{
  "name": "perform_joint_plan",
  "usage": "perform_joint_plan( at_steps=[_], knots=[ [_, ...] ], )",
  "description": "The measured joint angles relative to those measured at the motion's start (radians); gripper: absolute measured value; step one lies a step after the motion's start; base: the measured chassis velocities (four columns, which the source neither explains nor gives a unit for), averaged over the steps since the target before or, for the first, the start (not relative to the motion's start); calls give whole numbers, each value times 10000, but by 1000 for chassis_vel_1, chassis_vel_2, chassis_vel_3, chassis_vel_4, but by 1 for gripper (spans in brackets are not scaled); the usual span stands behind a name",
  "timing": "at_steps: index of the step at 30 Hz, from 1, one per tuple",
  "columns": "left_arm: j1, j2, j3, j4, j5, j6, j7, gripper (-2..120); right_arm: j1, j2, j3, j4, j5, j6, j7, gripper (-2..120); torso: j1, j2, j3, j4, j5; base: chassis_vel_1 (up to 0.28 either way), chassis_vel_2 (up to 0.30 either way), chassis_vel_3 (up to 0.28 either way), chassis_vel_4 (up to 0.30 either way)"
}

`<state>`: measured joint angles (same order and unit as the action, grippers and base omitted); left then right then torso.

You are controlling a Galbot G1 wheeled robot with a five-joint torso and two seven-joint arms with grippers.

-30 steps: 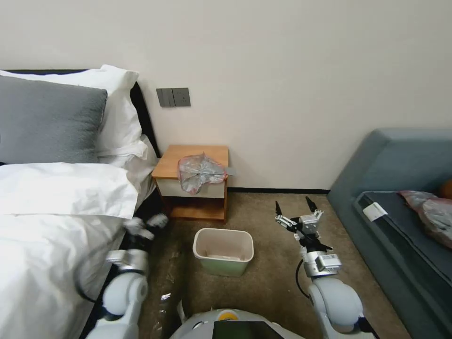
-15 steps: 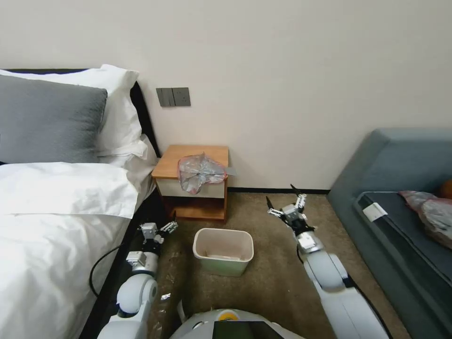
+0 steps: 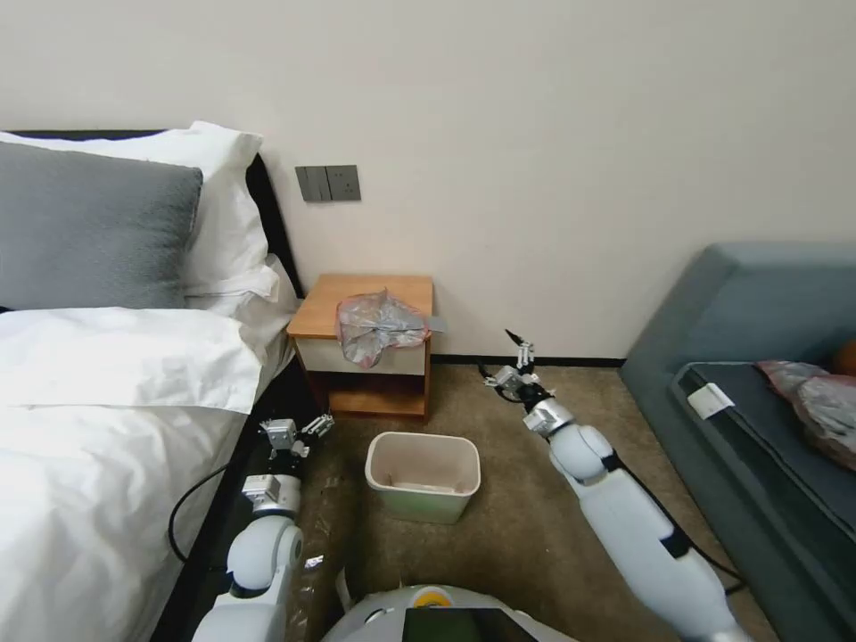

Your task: Pick up the garbage bag from the table and place it over the trash can.

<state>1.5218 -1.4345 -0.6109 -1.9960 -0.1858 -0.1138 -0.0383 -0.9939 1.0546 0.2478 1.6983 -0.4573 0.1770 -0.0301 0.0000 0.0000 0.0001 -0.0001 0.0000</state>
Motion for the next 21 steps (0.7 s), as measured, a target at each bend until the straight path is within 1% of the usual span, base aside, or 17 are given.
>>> perform_joint_plan(
  at_steps=[1,2,4,5,8,12,15,21],
  knots=[
    [-2,-28,22,98,48,-54,-3,100,304,-12,-244,-323,-190,88,3,100,0,0,0,0,-1,0,0,0,0],
    [-2,-28,22,98,48,-54,-3,100,304,-12,-244,-323,-190,88,3,100,0,0,0,0,-1,0,0,0,0],
    [3,-66,75,226,142,-131,-12,100,843,15,-628,-908,-539,273,58,100,0,0,0,0,0,0,0,0,0],
    [3,-66,75,226,142,-131,-12,100,843,15,-628,-908,-539,273,58,100,0,0,0,0,0,0,0,0,0],
    [2,-122,177,300,239,-162,-17,100,1638,180,-1021,-1655,-1074,598,164,100,0,0,1,0,-1,0,0,0,0],
    [-32,-156,221,321,276,-162,-16,100,2142,330,-1238,-2074,-1417,853,242,100,0,0,0,1,-2,0,0,0,0],
    [-73,-172,234,383,286,-162,-24,100,2723,530,-1601,-2551,-1676,1045,328,100,0,0,0,1,-2,0,0,0,0],
    [-133,-120,236,479,269,-170,-48,100,3329,799,-2100,-3164,-2051,1287,398,100,1,0,0,1,-2,0,0,0,0]
  ],
)
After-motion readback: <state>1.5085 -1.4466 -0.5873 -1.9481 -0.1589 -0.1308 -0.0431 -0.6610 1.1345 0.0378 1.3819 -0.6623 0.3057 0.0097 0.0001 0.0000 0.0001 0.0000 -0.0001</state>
